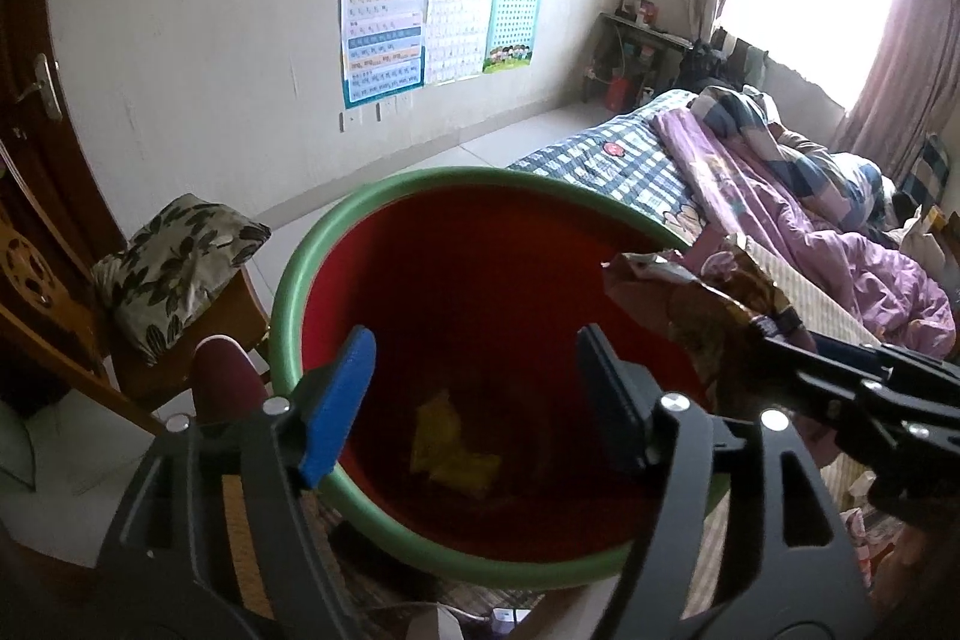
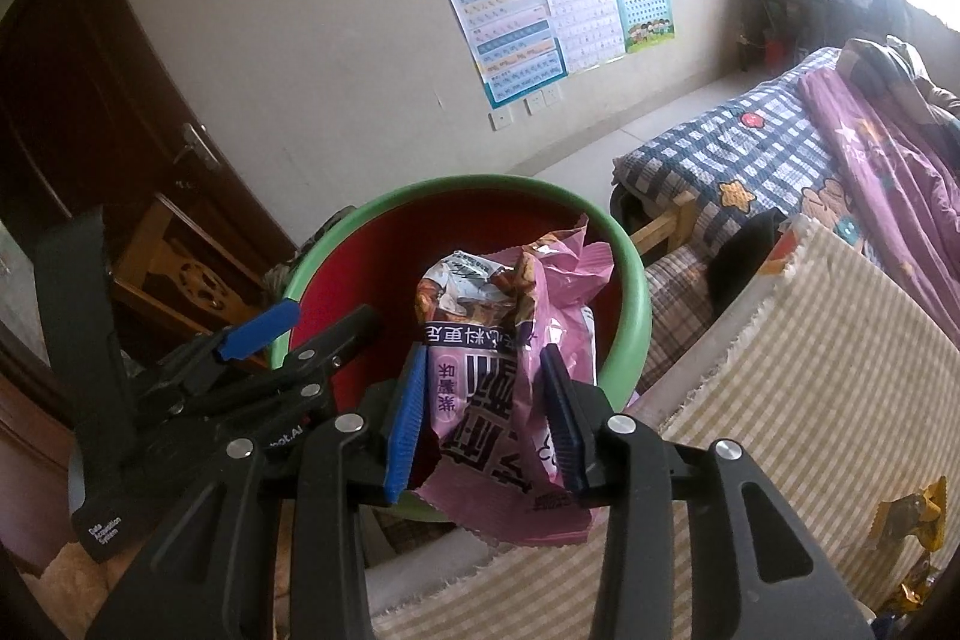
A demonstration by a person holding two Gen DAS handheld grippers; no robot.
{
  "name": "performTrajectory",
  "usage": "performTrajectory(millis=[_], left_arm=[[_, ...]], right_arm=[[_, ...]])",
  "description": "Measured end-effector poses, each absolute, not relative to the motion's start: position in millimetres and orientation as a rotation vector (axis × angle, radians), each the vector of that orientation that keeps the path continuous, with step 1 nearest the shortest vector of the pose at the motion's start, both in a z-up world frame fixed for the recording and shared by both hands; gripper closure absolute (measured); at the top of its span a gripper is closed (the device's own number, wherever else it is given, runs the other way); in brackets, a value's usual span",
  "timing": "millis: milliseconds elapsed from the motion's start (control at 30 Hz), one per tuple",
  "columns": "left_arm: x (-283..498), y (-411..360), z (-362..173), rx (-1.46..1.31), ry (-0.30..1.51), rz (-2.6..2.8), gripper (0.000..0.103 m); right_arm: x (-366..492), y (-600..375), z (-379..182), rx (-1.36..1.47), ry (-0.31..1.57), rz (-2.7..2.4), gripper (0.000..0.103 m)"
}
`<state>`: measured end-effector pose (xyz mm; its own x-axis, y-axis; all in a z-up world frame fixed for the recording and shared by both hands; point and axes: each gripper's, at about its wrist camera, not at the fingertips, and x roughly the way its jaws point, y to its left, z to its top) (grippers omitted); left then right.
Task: Collect trash
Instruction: 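Carry both wrappers over the red bucket and open both tools to drop them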
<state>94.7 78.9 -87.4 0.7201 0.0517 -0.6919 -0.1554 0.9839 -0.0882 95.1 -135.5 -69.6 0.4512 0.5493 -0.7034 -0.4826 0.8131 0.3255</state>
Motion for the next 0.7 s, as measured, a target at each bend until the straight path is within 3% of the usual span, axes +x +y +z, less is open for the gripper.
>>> performTrajectory(millis=[200,700], left_arm=[[94.9,80.3,-87.1,-0.144,0.755,0.116,0.034],[92.1,85.7,-85.6,-0.124,0.731,0.12,0.033]], right_arm=[[93.1,-138.4,-64.9,0.098,0.877,0.632,0.046],[78.9,-163.6,-41.7,0.103,0.81,0.591,0.045]])
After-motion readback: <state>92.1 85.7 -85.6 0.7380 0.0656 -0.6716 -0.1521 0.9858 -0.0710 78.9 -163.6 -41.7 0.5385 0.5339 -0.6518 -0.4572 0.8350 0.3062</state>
